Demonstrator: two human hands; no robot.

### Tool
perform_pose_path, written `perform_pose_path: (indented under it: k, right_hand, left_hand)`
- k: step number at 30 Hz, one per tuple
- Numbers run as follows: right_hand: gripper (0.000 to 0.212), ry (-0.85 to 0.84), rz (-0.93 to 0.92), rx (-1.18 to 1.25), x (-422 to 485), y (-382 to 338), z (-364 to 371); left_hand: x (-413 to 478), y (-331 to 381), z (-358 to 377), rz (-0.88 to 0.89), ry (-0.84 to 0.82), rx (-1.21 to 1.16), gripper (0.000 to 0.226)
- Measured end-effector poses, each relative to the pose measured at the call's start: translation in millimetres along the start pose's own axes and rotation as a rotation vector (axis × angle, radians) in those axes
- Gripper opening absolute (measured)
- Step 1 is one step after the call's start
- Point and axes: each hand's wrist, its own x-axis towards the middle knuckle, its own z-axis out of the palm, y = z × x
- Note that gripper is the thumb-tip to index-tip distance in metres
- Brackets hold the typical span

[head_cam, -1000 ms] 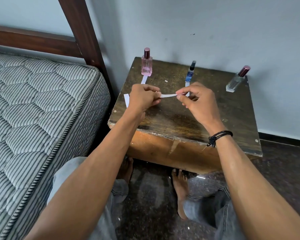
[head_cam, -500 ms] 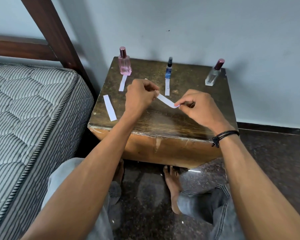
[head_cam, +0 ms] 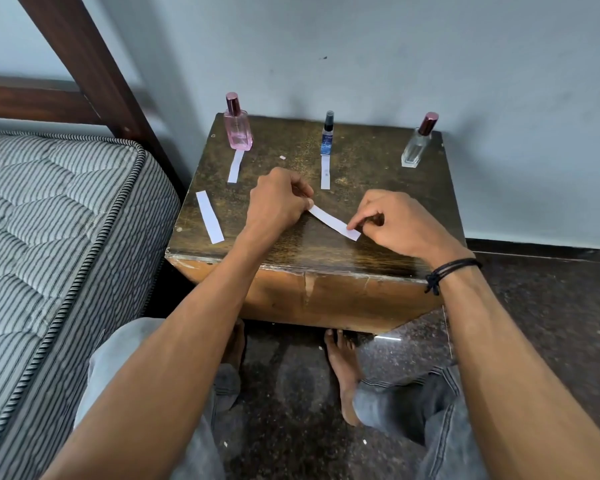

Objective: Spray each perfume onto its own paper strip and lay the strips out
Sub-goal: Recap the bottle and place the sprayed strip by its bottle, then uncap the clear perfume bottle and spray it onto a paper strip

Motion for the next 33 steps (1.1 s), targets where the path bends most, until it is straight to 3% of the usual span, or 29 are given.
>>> perform_pose_path:
  k: [14, 25, 33]
  right_hand:
    - [0.022, 0.336, 0.179, 0.072, 5.5, 7.5, -3.6]
    - [0.02, 0.365, 0.248, 0.1, 6.9, 14.4, -5.3]
    - [0.017, 0.628, 0.499, 0.225, 12.8, 26.1, -4.1]
  left_hand:
    - [1.3, -4.2, -3.9, 0.027, 0.043, -0.008, 0.01]
    - [0.2, 4.0, 5.0, 0.108, 0.099, -0.07, 0.008]
    - [2.4, 7.3, 8.4, 0.132, 0.097, -0.096, 0.007]
